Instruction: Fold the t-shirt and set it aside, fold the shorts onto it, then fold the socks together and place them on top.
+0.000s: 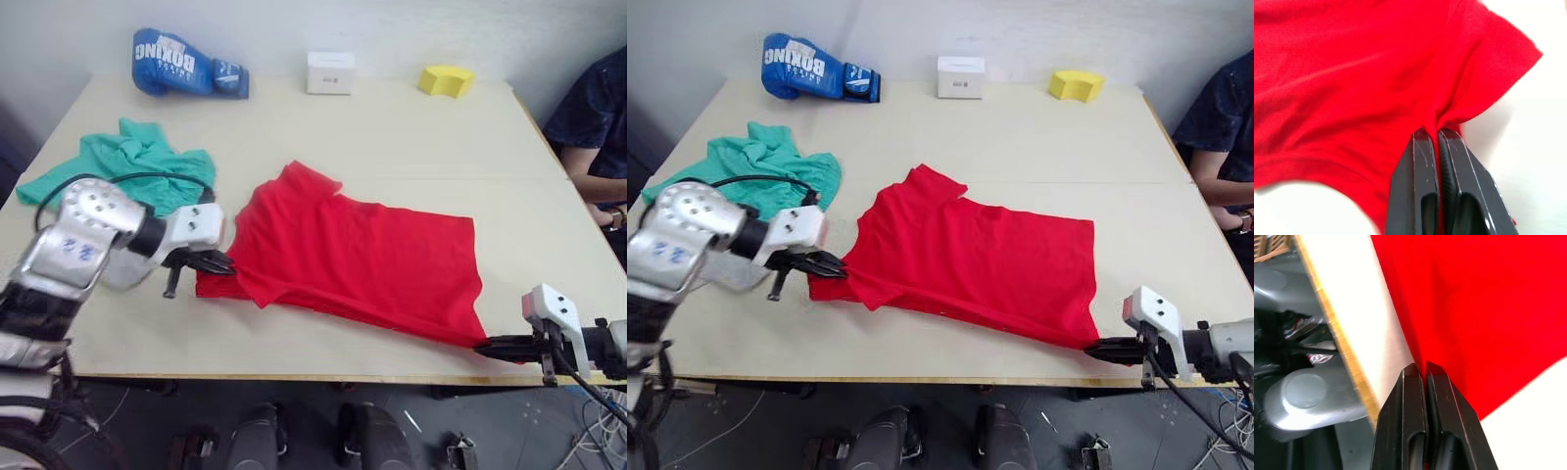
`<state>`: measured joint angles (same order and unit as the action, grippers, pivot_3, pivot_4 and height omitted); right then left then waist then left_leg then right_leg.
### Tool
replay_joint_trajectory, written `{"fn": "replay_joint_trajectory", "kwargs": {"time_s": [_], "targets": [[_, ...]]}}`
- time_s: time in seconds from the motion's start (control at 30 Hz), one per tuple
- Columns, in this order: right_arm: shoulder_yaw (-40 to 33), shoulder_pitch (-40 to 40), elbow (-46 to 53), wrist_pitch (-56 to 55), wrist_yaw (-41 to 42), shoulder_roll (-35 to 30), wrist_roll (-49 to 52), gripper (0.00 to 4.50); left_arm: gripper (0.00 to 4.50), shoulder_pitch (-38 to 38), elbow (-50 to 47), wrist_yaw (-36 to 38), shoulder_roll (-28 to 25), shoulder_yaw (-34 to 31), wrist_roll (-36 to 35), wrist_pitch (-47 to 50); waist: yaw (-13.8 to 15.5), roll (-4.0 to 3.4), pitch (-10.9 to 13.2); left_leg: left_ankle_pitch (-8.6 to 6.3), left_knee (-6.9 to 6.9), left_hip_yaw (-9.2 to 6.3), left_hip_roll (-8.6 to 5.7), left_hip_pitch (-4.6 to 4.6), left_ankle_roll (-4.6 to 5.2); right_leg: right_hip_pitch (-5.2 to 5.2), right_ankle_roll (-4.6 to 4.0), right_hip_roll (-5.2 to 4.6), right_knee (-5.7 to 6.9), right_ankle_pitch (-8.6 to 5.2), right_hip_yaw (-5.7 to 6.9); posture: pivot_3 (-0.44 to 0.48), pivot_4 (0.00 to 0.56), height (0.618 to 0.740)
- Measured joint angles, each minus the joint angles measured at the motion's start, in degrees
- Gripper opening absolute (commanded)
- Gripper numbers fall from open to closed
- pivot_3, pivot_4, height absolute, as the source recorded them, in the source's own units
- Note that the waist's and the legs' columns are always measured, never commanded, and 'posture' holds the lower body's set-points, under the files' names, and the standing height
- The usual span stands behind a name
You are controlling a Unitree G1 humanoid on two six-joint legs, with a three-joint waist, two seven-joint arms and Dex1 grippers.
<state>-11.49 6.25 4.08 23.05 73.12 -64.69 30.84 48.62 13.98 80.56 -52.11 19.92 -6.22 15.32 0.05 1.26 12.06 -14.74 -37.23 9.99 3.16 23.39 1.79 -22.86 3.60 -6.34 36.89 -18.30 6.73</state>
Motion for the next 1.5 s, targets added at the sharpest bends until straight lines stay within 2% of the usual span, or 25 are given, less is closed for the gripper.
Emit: {"fn": "replay_joint_trajectory", "kwargs": {"time_s": [0.17,0.27,0.37,0.5,0.63,0.77,0.83,0.87,0.93,0.97,1.07,1.13,1.23,1.33,1.5], "targets": [[1.7,-4.3,-3.4,-1.3,-2.9,4.4,-2.7,0.02,0.0,5.1,16.1,0.0,6.9,1.6,3.9,-8.7,-0.4,0.03,0.0,0.06,-0.12,0.09,0.02,0.16,-0.05,-0.24,0.05,0.03,0.15,-0.04,-0.06,0.0,0.15,0.74],[1.7,-5.5,-3.7,-1.7,-5.2,6.3,-3.3,0.02,0.0,5.4,21.5,-0.5,8.4,1.2,4.5,-12.5,-0.4,0.03,0.0,0.11,-0.49,0.13,0.02,0.52,-0.03,-0.67,0.12,0.0,0.55,-0.09,-0.13,0.0,0.15,0.74],[0.6,-4.9,-2.0,-1.3,-7.7,8.4,-3.1,0.0,0.74,4.8,23.0,-1.1,8.7,-0.8,4.1,-13.2,-0.3,0.03,0.0,0.08,-0.84,0.06,0.07,0.8,0.02,-0.83,0.13,-0.01,0.72,-0.09,-0.12,0.0,0.15,0.74],[-5.0,-1.8,2.5,3.4,-11.7,11.4,0.3,0.92,1.95,1.7,21.9,-4.3,9.0,-7.5,1.5,-10.8,-0.2,0.02,0.0,0.03,-0.87,0.0,0.03,0.78,0.11,-0.75,0.15,-0.13,0.74,-0.08,-0.13,0.0,0.15,0.74],[-10.5,1.4,6.1,3.6,-15.5,14.1,1.2,2.33,3.24,-3.5,19.6,-11.3,11.3,-13.4,-0.7,-9.6,0.0,0.04,0.0,0.01,-0.88,-0.09,0.0,0.79,0.14,-0.69,0.17,-0.16,0.73,-0.07,-0.06,0.0,0.15,0.74],[-15.4,3.6,6.6,1.7,-18.7,16.3,0.6,3.71,3.28,-7.6,15.8,-16.5,11.5,-20.2,-3.9,-8.0,-0.2,0.04,0.0,0.01,-0.84,-0.08,-0.01,0.79,0.15,-0.7,0.19,-0.16,0.75,-0.06,-0.06,0.0,0.15,0.74],[-17.7,4.1,6.9,1.0,-19.1,16.5,0.8,4.36,2.89,-9.3,12.9,-16.8,11.1,-23.6,-6.9,-6.9,-0.2,0.04,0.0,0.01,-0.83,-0.08,-0.01,0.78,0.14,-0.7,0.19,-0.14,0.75,-0.06,-0.07,0.0,0.15,0.74],[-18.6,4.3,7.7,0.8,-19.1,16.7,1.1,4.42,2.65,-10.5,10.7,-16.2,10.4,-24.7,-8.3,-6.2,-0.3,0.04,0.0,0.02,-0.82,-0.07,0.0,0.77,0.13,-0.7,0.19,-0.12,0.75,-0.06,-0.08,0.0,0.15,0.74],[-19.0,4.7,11.8,0.7,-18.5,17.6,2.8,4.18,2.03,-13.8,4.8,-13.1,7.9,-25.6,-9.9,-6.0,-0.6,0.02,0.0,0.04,-0.74,-0.04,0.04,0.7,0.05,-0.68,0.18,-0.07,0.73,-0.06,-0.1,0.0,0.15,0.74],[-18.3,4.8,14.2,0.6,-18.1,18.2,3.5,3.9,1.7,-15.5,1.8,-11.4,6.7,-25.4,-10.2,-6.1,-0.6,0.01,0.0,0.05,-0.72,-0.04,0.06,0.69,0.03,-0.69,0.17,-0.06,0.73,-0.07,-0.11,0.0,0.15,0.74],[-14.6,5.7,19.0,-0.7,-16.4,19.2,4.0,2.88,0.73,-19.6,-4.4,-8.1,5.6,-24.0,-10.4,-6.8,-0.4,-0.03,0.0,0.02,-0.72,-0.02,0.03,0.69,0.04,-0.68,0.17,-0.06,0.71,-0.07,-0.14,0.0,0.15,0.74],[-10.2,5.3,21.0,-3.6,-16.5,22.0,2.4,2.16,0.06,-23.1,-7.3,-7.2,5.7,-22.9,-10.4,-7.4,-0.3,0.05,-0.1,-0.02,-0.72,-0.03,0.03,0.69,0.07,-0.66,0.17,-0.08,0.65,-0.07,-0.13,0.0,0.15,0.74],[-2.4,3.9,21.4,-7.8,-17.3,26.3,-1.3,1.11,0.0,-25.8,-9.3,-7.3,7.4,-20.3,-9.7,-9.4,0.0,0.05,-0.1,-0.04,-0.72,-0.05,-0.05,0.72,0.08,-0.67,0.18,-0.15,0.67,-0.07,-0.12,0.0,0.15,0.74],[2.9,2.7,18.7,-12.0,-18.2,27.0,-7.2,0.04,0.0,-26.3,-8.6,-8.1,9.6,-16.9,-6.8,-14.0,-0.1,0.08,-0.1,-0.04,-0.73,-0.05,-0.08,0.71,0.11,-0.66,0.19,-0.18,0.67,-0.06,-0.11,0.0,0.15,0.74],[6.4,-0.2,10.2,-16.6,-20.3,27.7,-13.6,0.04,0.0,-24.9,-3.7,-9.9,12.2,-13.1,-2.5,-19.2,-0.2,0.09,-0.1,-0.03,-0.74,-0.06,-0.05,0.73,0.09,-0.71,0.17,-0.14,0.73,-0.06,-0.08,0.0,0.15,0.74]]}}
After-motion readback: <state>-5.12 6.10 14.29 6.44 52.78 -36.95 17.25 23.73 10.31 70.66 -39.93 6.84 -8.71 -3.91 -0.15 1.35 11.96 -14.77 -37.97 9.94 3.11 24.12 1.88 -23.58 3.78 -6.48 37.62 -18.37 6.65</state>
